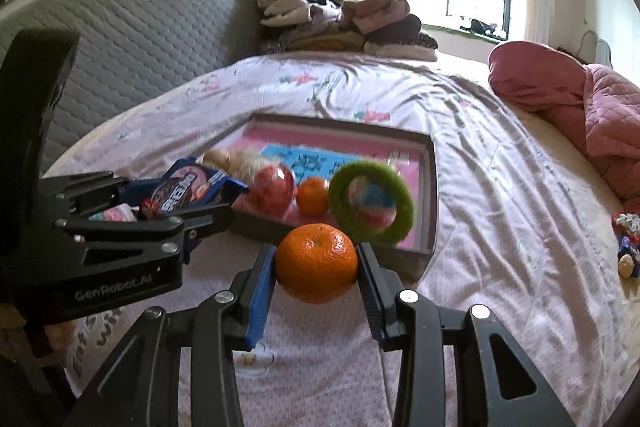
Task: Organize objects
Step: 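Grasp the blue cookie packet with left tool while right tool grasps the mandarin, then carry the cookie packet over the tray while right tool lowers the mandarin onto the green ring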
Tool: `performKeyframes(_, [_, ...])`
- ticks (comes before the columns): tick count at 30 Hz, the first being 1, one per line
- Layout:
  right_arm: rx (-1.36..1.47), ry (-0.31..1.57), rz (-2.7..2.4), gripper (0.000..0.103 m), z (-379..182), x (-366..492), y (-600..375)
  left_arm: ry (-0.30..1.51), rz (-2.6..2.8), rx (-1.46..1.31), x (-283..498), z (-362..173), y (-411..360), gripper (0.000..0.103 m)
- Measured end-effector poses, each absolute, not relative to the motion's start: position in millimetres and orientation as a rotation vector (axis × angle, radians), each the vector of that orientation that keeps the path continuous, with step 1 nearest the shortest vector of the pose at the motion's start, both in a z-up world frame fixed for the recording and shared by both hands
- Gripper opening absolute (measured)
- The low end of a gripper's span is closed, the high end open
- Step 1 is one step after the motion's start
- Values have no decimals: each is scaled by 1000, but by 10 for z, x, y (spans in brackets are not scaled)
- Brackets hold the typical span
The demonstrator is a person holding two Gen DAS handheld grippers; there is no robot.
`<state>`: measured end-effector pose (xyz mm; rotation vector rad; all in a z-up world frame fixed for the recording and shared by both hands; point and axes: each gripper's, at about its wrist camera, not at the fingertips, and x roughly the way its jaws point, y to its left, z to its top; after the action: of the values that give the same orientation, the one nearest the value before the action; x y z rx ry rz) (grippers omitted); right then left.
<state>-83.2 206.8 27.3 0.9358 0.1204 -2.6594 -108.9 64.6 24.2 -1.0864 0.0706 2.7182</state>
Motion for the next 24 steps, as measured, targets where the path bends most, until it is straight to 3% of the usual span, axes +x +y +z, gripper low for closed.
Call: performKeyframes(24, [782, 204, -2771, 40, 674, -1315, 1999, 92, 2882, -1020, -1508, 555, 36, 53])
